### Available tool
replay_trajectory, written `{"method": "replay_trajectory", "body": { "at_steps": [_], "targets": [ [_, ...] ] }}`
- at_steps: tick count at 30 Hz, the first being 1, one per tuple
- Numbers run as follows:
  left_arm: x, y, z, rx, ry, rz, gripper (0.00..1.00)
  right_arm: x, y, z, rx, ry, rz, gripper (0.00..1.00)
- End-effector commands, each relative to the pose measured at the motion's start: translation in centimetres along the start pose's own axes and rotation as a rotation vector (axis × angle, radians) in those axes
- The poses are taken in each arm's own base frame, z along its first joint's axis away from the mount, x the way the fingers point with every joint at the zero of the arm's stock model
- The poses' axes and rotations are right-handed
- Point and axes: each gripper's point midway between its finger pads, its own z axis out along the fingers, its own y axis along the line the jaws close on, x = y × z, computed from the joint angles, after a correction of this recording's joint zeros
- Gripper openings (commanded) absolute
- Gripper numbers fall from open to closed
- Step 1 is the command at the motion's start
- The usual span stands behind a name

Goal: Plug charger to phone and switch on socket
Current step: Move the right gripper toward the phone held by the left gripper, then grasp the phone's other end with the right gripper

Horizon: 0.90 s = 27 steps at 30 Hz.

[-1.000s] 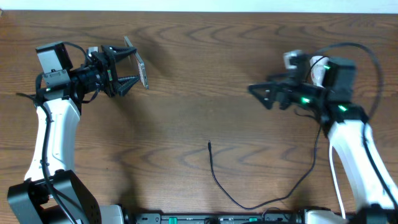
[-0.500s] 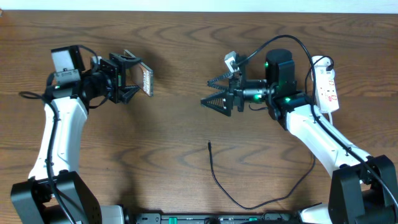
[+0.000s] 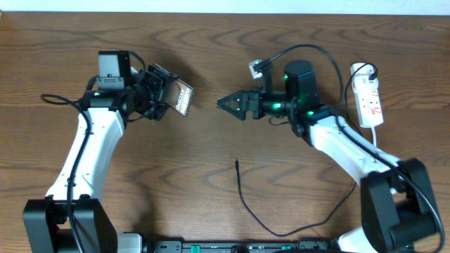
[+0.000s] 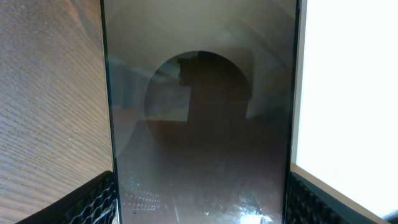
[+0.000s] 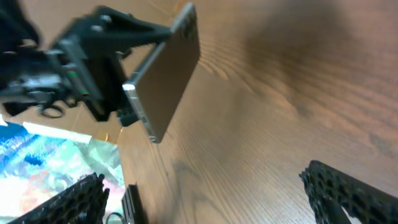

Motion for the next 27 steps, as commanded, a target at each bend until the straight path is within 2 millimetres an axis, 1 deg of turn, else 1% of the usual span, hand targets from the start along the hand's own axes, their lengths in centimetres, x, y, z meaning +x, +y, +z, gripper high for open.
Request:
{"method": "replay_trajectory", "body": {
  "at_steps": [1, 6, 10, 16, 21, 25, 27],
  "targets": [
    [-0.1, -0.3, -0.2, -0.025, -0.088, 0.021, 0.07, 0.9, 0.4, 2.5, -0.031, 0.027, 0.015, 0.99],
    [-0.1, 0.2, 0.1, -0.065, -0.139, 0.019, 0.07, 1.4, 1.6, 4.4, -0.116, 0.036, -0.025, 0.99],
    [-0.4, 0.5, 0.1, -0.086, -0.171, 0.014, 0.07, 1.5, 2.6, 4.9, -0.134, 0.029, -0.058, 0.99],
    [0.0, 0.7, 0.2, -0.091, -0.166, -0.07, 0.07, 1.5, 2.6, 5.7, -0.101, 0.01, -0.049, 0.98],
    [0.9, 0.8, 0.6, -0.107, -0.175, -0.068, 0.07, 1.5, 2.4, 6.7, -0.039, -0.025, 0.008, 0.97],
    [1.8, 1.0, 1.0, -0.13, -0.188, -0.062, 0.07, 1.4, 2.1, 7.3, 0.005, -0.057, 0.062, 0.93],
    [2.0, 1.0, 1.0, -0.131, -0.19, -0.077, 0.07, 1.4, 2.0, 7.4, 0.018, -0.068, 0.078, 0.89]
  ]
}}
